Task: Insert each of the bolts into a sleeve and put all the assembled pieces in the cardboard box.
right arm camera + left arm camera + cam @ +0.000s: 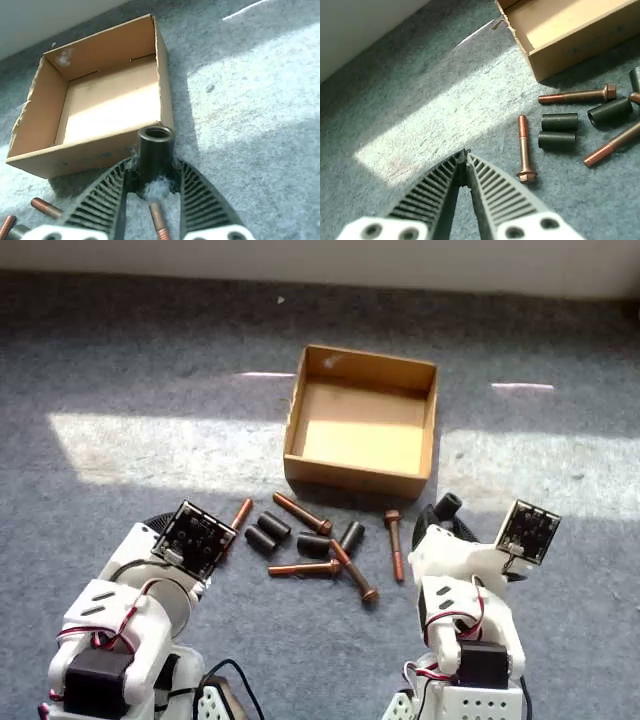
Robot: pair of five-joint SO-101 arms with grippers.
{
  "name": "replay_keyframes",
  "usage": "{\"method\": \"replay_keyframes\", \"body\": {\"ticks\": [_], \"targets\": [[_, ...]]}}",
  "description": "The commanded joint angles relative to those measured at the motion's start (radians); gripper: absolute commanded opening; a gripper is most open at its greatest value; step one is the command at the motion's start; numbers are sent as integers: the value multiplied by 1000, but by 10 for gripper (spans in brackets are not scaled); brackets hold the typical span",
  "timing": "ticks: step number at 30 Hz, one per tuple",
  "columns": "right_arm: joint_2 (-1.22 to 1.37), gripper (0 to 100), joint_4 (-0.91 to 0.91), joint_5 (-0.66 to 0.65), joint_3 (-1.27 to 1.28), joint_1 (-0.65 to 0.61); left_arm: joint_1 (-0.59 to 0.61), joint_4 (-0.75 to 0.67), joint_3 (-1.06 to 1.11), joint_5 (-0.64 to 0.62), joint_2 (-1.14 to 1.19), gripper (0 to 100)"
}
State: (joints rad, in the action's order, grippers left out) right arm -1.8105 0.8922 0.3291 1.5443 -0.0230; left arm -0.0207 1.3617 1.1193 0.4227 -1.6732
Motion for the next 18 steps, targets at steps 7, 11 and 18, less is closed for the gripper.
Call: {"method": "replay_keyframes", "body": {"ticks": [7,11,18], "targets": [[-24,5,-77,-9,-4,84,-243,143,-288,38,521,8],[-24,5,-79,-11,-5,110,-369,143,-291,101,653,8],[-24,5,-81,-12,-5,113,-460,66,-294,150,791,117]]}}
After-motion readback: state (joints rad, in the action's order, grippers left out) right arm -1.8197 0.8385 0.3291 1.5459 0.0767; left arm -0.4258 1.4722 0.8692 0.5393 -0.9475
